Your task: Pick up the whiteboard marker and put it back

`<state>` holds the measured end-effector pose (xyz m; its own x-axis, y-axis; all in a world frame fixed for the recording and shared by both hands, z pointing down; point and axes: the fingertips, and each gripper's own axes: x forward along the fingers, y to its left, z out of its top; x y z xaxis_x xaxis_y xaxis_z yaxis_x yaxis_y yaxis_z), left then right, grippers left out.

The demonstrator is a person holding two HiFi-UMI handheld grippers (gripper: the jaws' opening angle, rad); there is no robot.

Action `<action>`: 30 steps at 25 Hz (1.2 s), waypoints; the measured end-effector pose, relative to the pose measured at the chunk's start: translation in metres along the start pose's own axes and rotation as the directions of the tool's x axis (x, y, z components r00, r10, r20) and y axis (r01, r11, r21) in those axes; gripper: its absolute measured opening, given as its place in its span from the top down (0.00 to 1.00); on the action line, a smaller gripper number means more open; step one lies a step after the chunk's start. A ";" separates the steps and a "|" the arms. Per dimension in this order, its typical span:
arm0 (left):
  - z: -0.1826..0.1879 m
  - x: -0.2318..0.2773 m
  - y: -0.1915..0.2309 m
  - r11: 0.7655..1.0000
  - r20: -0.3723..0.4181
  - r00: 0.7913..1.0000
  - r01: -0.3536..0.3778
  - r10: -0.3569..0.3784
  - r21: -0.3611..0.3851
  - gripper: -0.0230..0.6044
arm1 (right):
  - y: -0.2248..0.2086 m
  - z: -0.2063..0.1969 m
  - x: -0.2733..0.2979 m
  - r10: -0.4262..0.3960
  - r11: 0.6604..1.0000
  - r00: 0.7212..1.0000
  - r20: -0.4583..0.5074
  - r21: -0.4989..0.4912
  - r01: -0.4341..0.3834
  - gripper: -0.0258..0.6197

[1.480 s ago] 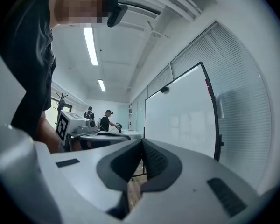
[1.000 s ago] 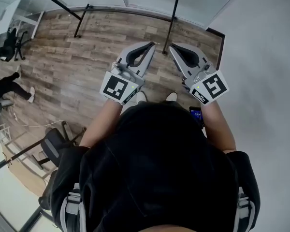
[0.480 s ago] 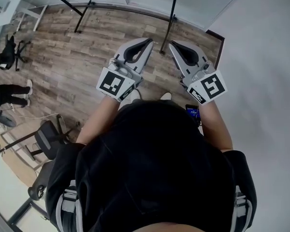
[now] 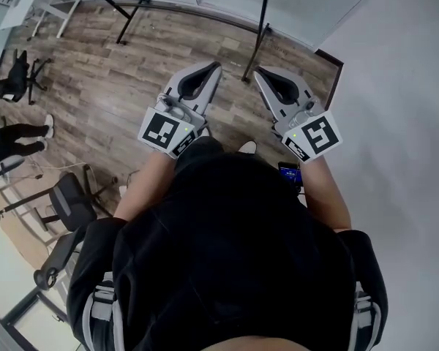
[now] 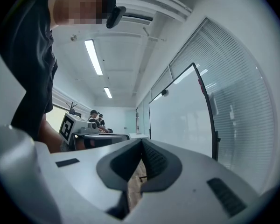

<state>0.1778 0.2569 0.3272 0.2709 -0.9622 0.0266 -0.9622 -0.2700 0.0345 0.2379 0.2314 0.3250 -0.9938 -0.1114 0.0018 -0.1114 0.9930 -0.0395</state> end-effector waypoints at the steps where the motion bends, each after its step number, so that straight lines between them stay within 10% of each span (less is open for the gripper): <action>1: 0.000 0.000 0.001 1.000 0.001 1.000 -0.006 0.006 -0.001 0.96 | -0.001 -0.001 0.001 0.003 1.000 1.000 0.001 0.006 -0.003 0.97; 30: -0.015 0.054 0.238 0.987 0.030 0.988 0.154 -0.152 -0.052 0.96 | -0.080 -0.028 0.235 -0.172 0.985 0.979 -0.114 -0.042 0.168 0.97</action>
<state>-0.0368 0.1415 0.3514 0.4134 -0.9105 -0.0090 -0.9065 -0.4125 0.0901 0.0132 0.1272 0.3567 -0.9537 -0.2750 0.1220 -0.2767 0.9610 0.0032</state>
